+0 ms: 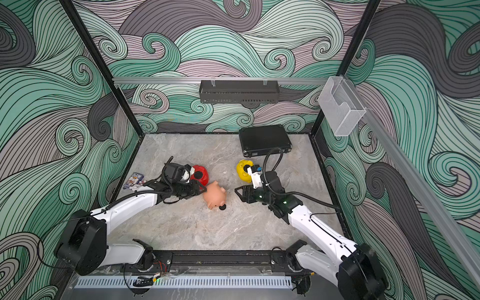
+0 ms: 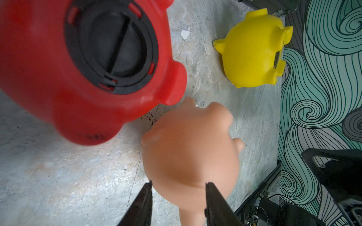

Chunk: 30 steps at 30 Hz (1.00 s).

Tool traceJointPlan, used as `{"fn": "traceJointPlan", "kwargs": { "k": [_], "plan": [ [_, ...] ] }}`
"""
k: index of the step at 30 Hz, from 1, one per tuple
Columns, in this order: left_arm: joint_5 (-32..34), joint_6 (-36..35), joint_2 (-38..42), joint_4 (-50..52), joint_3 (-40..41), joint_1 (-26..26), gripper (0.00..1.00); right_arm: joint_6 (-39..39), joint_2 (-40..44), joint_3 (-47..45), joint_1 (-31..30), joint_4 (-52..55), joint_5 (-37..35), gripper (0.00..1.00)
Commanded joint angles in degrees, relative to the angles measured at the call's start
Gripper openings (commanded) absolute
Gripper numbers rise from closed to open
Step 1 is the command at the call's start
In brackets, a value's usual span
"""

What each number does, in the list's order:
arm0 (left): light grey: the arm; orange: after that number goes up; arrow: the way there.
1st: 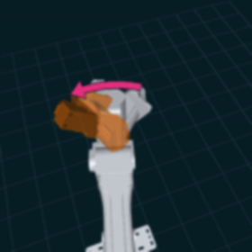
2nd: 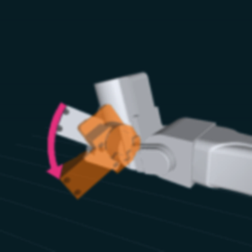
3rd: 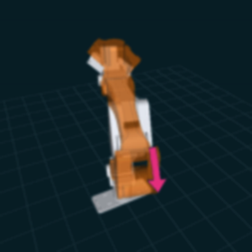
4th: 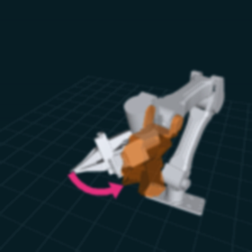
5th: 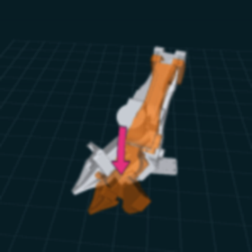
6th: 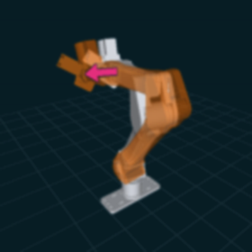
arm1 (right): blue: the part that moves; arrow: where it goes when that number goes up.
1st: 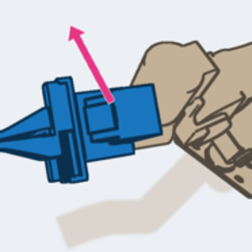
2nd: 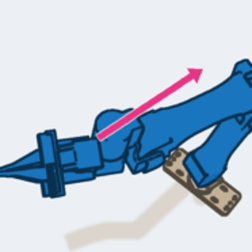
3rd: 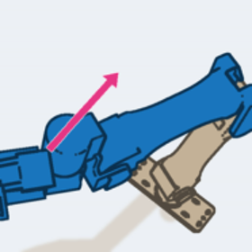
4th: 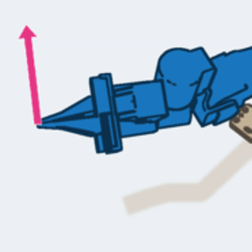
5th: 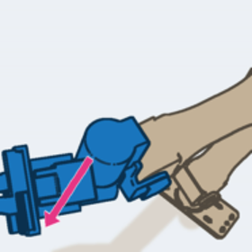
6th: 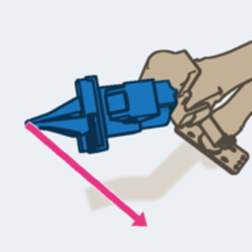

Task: Close piggy banks
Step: Turn over the piggy bank at the center of the board.

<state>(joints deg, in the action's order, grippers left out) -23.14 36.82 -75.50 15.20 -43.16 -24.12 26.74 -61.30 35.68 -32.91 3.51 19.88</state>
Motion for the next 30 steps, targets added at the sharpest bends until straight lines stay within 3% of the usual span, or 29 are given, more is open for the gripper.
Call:
{"fn": "traceJointPlan", "kwargs": {
  "k": [1,8,15,20,30],
  "plan": [
    [1.3,1.0,2.9,2.1,1.5,0.5,0.45,2.0,-2.6,0.8,-1.9,-4.3,-1.4,0.64],
    [-0.4,3.6,7.2,-0.4,5.0,0.5,0.49,3.1,-8.1,3.1,-6.3,-10.6,-6.8,0.65],
    [-5.2,5.7,6.0,-4.2,5.5,0.4,0.54,3.0,-15.6,5.1,-8.5,-20.0,-11.2,0.66],
    [-6.4,5.3,5.6,-4.4,5.7,0.4,0.61,2.9,-20.9,6.8,-8.7,-25.7,-10.0,0.67],
    [-7.9,5.6,4.3,-5.4,6.6,0.4,0.61,5.3,-30.6,9.2,-9.5,-33.8,-8.5,0.67]
  ]
}}
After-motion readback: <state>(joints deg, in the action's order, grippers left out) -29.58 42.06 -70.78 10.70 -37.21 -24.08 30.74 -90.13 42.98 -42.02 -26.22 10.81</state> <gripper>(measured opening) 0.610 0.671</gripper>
